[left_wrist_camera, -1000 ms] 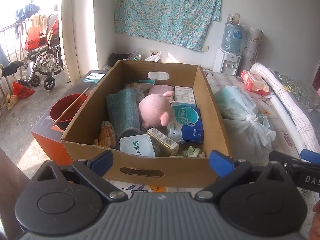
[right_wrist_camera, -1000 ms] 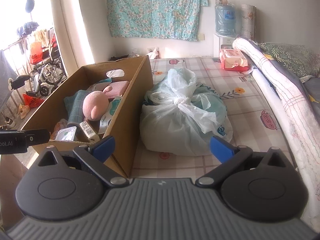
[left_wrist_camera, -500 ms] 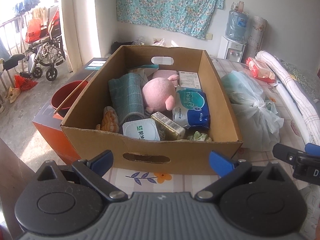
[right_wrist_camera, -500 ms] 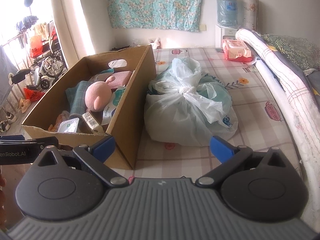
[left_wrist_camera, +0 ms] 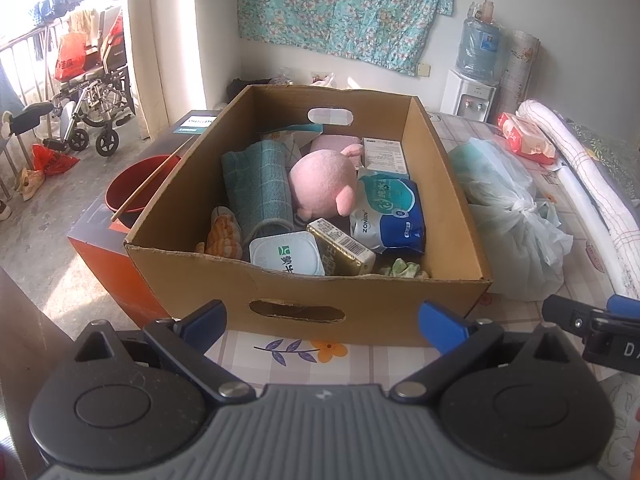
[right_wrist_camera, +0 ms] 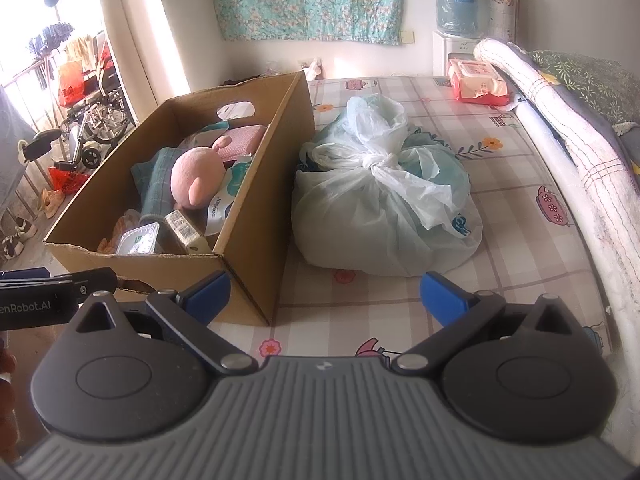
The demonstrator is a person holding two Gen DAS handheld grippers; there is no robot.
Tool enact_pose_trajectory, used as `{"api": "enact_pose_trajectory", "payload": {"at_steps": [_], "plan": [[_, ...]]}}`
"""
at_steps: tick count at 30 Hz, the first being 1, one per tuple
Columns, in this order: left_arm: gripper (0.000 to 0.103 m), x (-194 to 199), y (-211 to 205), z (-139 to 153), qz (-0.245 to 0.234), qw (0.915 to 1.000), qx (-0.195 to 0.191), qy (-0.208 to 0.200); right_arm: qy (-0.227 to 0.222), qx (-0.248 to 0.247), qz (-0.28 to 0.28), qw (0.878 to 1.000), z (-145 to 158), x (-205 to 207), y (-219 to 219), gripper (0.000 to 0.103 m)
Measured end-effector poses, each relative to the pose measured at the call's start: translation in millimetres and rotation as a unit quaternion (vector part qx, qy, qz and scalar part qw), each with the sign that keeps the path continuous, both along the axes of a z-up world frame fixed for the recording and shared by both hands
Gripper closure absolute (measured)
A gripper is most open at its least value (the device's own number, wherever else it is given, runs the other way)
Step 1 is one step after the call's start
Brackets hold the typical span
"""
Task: Organize soft objects
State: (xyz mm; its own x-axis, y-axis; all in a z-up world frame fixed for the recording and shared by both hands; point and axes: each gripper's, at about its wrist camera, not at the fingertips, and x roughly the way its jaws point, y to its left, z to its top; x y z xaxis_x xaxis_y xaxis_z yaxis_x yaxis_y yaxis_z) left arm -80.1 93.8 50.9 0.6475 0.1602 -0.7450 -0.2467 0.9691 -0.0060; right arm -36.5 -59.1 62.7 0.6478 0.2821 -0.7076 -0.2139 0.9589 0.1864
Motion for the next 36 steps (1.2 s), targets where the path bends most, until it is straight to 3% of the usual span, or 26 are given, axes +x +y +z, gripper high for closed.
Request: {"api": "enact_pose_trajectory", "payload": {"at_steps": [11, 20, 36], "plan": [[0.0, 0, 4, -4, 0.012, 0.9996, -0.01, 0.022, 0.033, 0.009, 0.015, 0.999, -6, 6, 7, 0.001], [0.0, 1, 1, -8, 0.011, 0.9993, -0.002, 0.037, 0.033, -0.001, 0.064, 0.997, -4, 6, 30, 0.001], [0.0, 3, 6, -9, 0.017, 0.9989, 0.019, 0.04, 0.035, -0.016, 0.069, 0.997, -7, 12, 41, 0.001]]}}
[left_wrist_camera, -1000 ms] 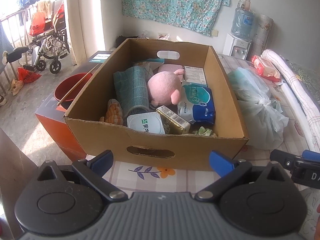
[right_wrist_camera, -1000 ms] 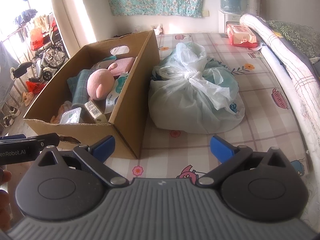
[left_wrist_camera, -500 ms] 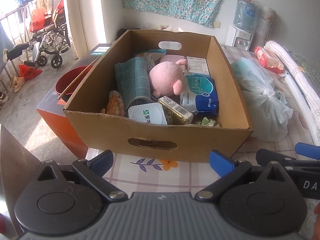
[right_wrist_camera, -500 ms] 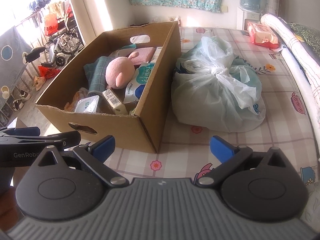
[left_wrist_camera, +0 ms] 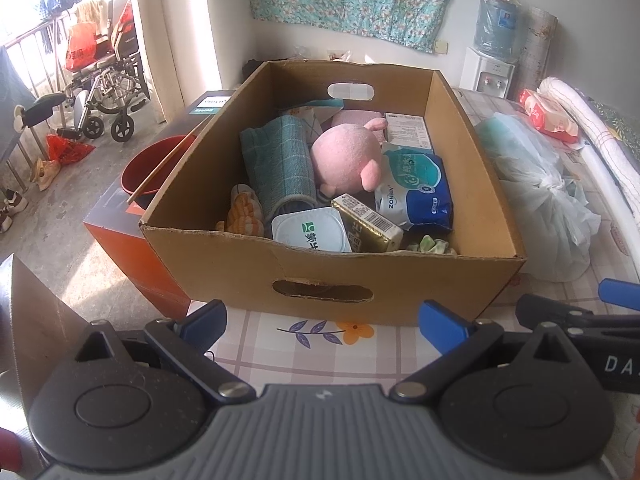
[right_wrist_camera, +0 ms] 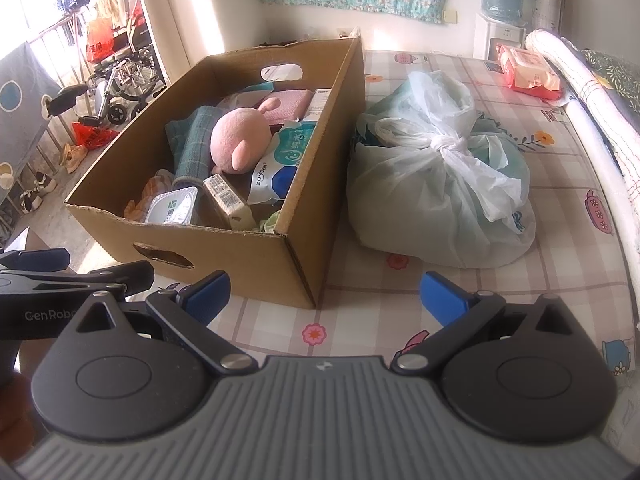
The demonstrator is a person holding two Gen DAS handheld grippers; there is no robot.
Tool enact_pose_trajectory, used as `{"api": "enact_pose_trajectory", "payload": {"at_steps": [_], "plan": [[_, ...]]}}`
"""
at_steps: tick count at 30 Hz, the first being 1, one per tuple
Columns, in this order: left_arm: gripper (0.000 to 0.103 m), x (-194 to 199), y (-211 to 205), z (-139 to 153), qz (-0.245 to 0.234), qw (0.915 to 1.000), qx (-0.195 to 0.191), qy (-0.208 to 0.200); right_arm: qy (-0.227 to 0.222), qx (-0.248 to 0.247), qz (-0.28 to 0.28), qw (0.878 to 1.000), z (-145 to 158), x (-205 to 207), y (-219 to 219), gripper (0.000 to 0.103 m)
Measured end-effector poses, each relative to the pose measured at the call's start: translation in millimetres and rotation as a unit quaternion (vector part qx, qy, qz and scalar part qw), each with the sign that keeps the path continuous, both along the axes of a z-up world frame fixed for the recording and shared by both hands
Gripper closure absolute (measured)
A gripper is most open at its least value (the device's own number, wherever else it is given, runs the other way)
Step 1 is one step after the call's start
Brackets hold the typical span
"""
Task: Organize soft objects
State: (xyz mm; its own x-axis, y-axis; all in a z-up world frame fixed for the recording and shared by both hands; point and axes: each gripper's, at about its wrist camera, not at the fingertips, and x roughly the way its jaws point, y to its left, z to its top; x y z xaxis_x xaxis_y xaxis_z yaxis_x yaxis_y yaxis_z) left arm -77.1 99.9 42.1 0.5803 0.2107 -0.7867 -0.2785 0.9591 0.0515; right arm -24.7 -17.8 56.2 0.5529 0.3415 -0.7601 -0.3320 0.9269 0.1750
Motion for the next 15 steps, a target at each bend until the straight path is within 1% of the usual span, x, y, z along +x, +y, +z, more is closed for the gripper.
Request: {"api": "enact_pose_trajectory", "payload": {"at_steps": [15], "plan": [[0.001, 1.9, 7.9, 5.0, 0.007, 0.9999, 0.001, -0.009, -0.004, -0.001, 0.004, 1.0, 5.0, 6.0, 7.2, 0.001]]}}
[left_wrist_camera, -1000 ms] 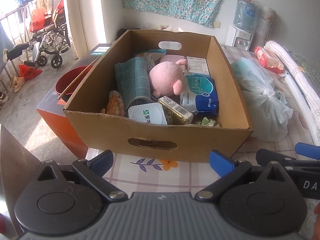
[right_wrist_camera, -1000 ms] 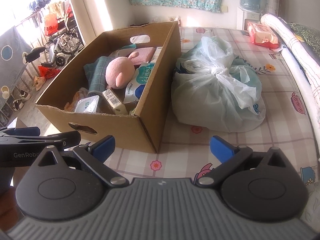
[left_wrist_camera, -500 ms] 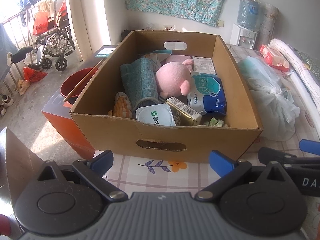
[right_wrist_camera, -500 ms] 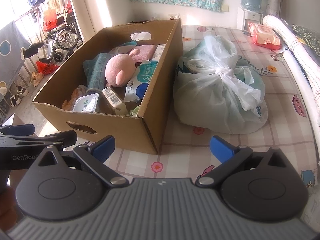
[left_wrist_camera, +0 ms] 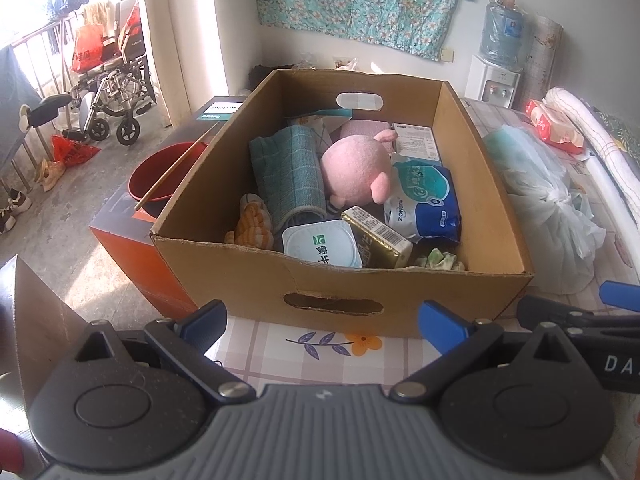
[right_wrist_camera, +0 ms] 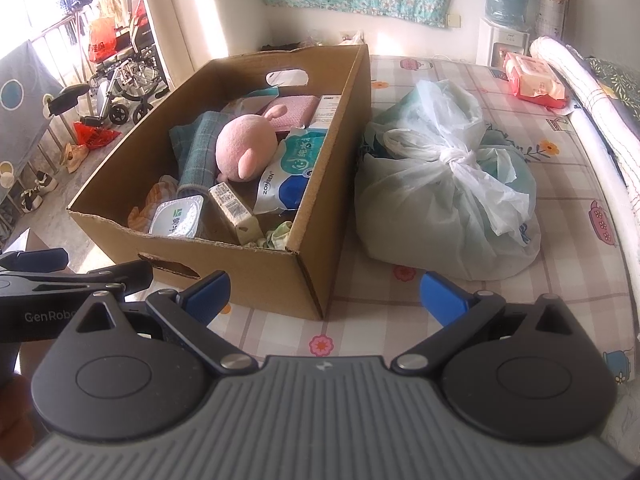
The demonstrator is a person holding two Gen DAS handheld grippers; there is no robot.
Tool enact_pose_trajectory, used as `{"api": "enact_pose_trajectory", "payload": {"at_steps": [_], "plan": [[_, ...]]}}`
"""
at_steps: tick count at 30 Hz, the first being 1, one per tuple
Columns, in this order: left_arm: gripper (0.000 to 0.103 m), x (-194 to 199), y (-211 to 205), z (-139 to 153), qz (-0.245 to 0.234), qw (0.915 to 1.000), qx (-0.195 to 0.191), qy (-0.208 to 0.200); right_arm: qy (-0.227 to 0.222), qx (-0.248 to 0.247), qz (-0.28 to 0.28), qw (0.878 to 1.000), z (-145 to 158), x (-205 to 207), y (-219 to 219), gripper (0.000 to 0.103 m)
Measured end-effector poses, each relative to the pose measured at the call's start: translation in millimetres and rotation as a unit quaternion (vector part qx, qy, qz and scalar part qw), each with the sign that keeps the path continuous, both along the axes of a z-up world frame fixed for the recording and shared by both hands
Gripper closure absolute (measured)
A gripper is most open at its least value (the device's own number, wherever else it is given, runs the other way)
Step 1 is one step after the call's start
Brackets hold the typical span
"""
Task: Organize soft objects
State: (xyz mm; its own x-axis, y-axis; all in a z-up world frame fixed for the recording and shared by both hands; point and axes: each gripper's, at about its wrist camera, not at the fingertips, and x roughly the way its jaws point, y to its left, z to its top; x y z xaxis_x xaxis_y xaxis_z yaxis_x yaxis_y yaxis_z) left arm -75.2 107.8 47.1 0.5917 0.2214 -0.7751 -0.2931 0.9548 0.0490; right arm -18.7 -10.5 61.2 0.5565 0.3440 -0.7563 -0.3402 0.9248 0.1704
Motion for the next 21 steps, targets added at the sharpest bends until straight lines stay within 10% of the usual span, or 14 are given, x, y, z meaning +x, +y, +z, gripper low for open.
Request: {"api": "enact_pose_trajectory", "payload": {"at_steps": [21], "plan": [[0.001, 3.2, 1.9, 0.4, 0.0, 1.0, -0.001, 0.001, 0.005, 0.0, -0.001, 1.0, 0.3, 4.2, 2.0, 0.001]]}}
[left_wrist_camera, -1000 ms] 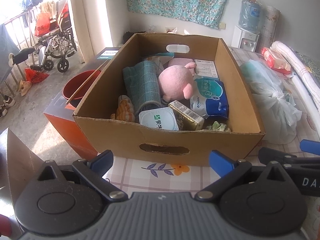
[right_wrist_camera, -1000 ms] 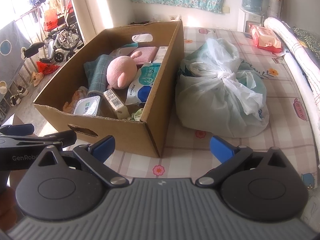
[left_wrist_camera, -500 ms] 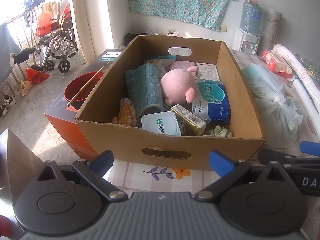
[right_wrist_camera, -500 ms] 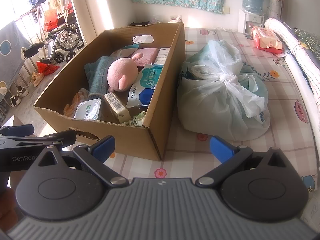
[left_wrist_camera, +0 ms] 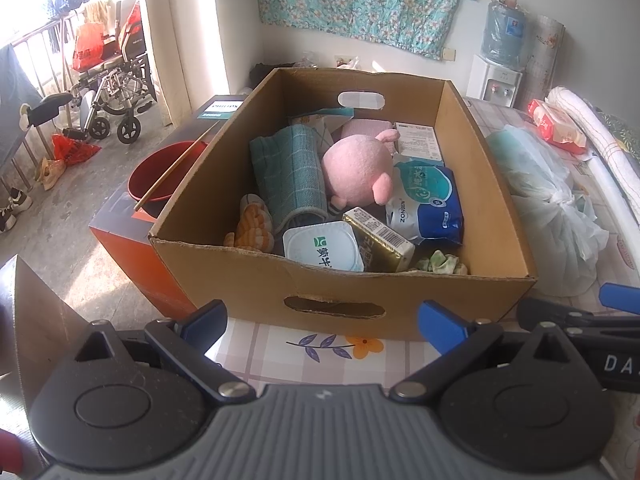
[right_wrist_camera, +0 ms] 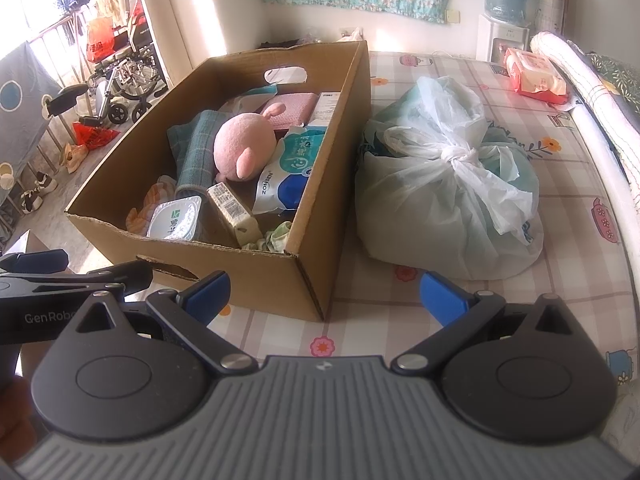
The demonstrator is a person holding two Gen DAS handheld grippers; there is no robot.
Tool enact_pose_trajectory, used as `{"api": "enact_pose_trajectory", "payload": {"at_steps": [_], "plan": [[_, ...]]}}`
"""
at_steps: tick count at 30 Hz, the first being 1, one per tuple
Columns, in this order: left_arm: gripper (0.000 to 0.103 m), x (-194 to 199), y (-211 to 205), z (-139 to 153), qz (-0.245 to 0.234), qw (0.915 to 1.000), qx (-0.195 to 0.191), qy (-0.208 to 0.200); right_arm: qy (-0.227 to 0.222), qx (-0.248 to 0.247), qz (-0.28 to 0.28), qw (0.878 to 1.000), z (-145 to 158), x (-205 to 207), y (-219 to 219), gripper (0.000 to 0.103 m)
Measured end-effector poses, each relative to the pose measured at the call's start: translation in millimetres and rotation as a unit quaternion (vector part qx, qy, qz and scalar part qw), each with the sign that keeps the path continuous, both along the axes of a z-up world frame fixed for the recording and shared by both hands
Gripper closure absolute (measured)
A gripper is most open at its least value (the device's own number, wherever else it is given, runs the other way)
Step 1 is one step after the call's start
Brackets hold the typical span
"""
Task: Organize soft objects
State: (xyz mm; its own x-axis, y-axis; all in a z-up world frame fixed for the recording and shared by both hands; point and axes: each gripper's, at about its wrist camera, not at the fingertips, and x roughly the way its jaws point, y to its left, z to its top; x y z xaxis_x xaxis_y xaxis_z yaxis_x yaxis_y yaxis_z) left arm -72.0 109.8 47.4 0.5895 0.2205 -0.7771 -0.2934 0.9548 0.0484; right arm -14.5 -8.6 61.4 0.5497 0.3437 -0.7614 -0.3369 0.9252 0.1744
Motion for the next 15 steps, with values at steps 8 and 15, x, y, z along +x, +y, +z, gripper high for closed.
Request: {"api": "enact_pose_trajectory", "payload": {"at_steps": [8, 15], "plan": [[0.001, 0.6, 0.2, -1.2, 0.001, 1.0, -0.001, 0.002, 0.001, 0.0, -0.001, 1.0, -2.5, 1.2, 0.8, 0.001], [0.001, 0.7, 0.9, -2.3, 0.001, 1.0, -0.002, 0.003, 0.002, 0.0, -0.001, 1.0, -3.6, 1.4, 1.0, 0.001]]}}
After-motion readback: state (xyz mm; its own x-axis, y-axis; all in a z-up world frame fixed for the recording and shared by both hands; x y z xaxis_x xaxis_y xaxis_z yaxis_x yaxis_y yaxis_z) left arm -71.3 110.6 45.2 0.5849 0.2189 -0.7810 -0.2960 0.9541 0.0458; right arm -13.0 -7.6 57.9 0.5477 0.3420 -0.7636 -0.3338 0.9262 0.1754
